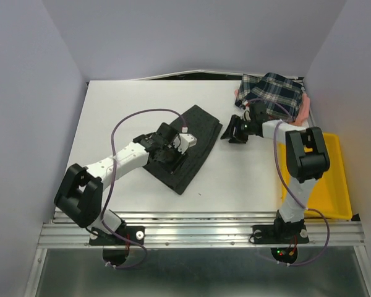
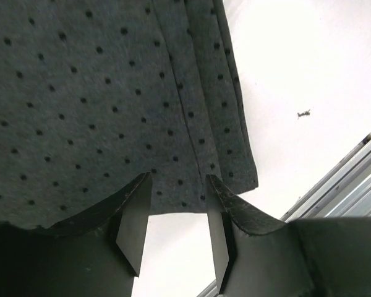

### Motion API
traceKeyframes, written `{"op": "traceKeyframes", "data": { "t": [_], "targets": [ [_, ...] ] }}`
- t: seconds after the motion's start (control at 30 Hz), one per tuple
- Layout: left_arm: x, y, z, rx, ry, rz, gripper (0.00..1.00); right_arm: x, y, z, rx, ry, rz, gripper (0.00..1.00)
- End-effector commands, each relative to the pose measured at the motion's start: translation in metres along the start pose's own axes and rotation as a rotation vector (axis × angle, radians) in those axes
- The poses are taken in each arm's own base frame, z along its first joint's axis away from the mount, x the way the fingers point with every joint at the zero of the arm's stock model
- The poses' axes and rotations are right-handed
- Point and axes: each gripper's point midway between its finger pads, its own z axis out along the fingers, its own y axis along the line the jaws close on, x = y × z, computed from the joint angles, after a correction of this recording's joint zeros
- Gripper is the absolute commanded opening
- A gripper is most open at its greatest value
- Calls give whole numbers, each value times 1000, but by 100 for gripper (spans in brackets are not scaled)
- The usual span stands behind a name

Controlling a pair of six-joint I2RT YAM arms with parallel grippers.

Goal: Fold and stack the skirts
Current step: Fold the skirt

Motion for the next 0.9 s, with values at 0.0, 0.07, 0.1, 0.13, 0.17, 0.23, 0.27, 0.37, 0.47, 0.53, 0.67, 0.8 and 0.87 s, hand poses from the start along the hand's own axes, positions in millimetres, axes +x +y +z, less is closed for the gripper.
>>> {"op": "traceKeyframes", "data": {
  "t": [0.0, 0.07, 0.1, 0.13, 0.17, 0.23, 0.27, 0.37, 0.47, 0.53, 0.67, 0.8, 0.87],
  "targets": [
    [-4, -13, -14, 9, -92, -5, 51, 68, 5, -36, 32, 75, 65, 57],
    [2, -18, -12, 8, -81, 9, 51, 79, 19, -43, 1, 60, 48, 55],
    [1, -18, -13, 4, -81, 14, 50, 86, 22, -43, -10, 68, 68, 55],
    [2, -19, -11, 1, -72, 22, 50, 98, 24, -41, -20, 90, 76, 52],
    [1, -20, -11, 4, -66, 29, 49, 100, 28, -40, -54, 91, 83, 52],
    [4, -21, -5, 14, -33, 32, 49, 108, 42, -35, -113, 116, 101, 50],
    [1, -21, -3, 16, -31, 33, 49, 111, 45, -33, -125, 125, 108, 50],
    [3, -20, 5, 17, -3, 27, 51, 122, 56, -25, -145, 158, 108, 50],
    [3, -15, 13, -7, 22, 23, 52, 143, 65, -14, -158, 226, 111, 49],
    [2, -13, 18, -14, 27, 23, 53, 153, 73, -3, -174, 247, 91, 47],
    [-2, -14, 25, -10, 36, 29, 52, 164, 78, 8, -173, 287, 84, 45],
    [-5, -13, 33, -21, 41, 35, 52, 170, 75, 17, -162, 315, 92, 41],
    [-1, -11, 40, -23, 64, 34, 47, 172, 73, 19, -155, 323, 96, 38]
  ]
}}
